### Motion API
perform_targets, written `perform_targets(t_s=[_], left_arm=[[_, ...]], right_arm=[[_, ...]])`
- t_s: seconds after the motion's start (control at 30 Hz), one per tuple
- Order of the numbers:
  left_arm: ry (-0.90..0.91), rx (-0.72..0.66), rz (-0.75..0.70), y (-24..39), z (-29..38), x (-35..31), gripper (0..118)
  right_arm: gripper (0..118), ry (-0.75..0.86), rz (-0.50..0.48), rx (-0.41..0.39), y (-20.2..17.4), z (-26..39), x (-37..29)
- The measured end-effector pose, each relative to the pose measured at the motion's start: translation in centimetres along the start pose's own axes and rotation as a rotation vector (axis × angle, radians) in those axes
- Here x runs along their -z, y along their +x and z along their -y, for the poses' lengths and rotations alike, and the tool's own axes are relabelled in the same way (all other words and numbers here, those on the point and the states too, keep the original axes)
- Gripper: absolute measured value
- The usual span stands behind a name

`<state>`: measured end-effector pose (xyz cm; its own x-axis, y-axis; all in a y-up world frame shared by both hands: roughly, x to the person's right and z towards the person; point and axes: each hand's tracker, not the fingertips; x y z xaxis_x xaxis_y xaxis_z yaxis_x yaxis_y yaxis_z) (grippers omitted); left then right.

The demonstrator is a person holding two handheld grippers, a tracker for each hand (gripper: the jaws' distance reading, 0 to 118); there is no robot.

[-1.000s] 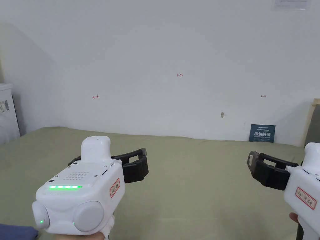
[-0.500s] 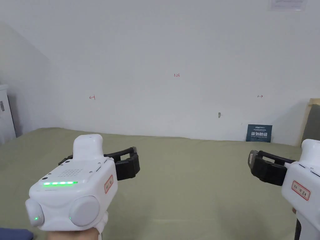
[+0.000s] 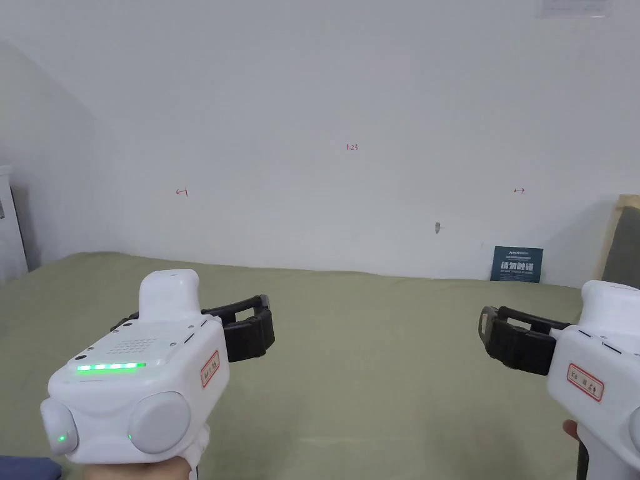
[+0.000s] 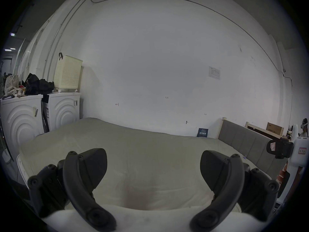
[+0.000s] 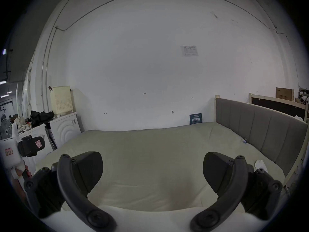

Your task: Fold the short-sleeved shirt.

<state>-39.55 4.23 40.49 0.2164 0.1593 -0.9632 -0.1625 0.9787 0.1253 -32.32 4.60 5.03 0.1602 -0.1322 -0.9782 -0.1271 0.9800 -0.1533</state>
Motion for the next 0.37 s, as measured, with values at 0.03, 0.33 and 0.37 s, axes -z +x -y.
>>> perform_targets(t_s=[0.03, 0.33, 0.37], left_arm=[[-0.001, -0.003, -0.001, 0.0, 0.0, 0.0, 115], [-0.013, 0.020, 0.015, 0.4, 0.0, -0.1, 116], [-0.013, 0.019, 0.014, 0.4, 0.1, -0.1, 116]], right_arm=[[117, -0.003, -0.004, 0.001, 0.0, 0.0, 0.0], [117, -0.041, 0.032, 0.020, -0.2, 1.1, 1.3], [117, -0.022, 0.050, 0.012, -0.4, 1.5, 1.1]])
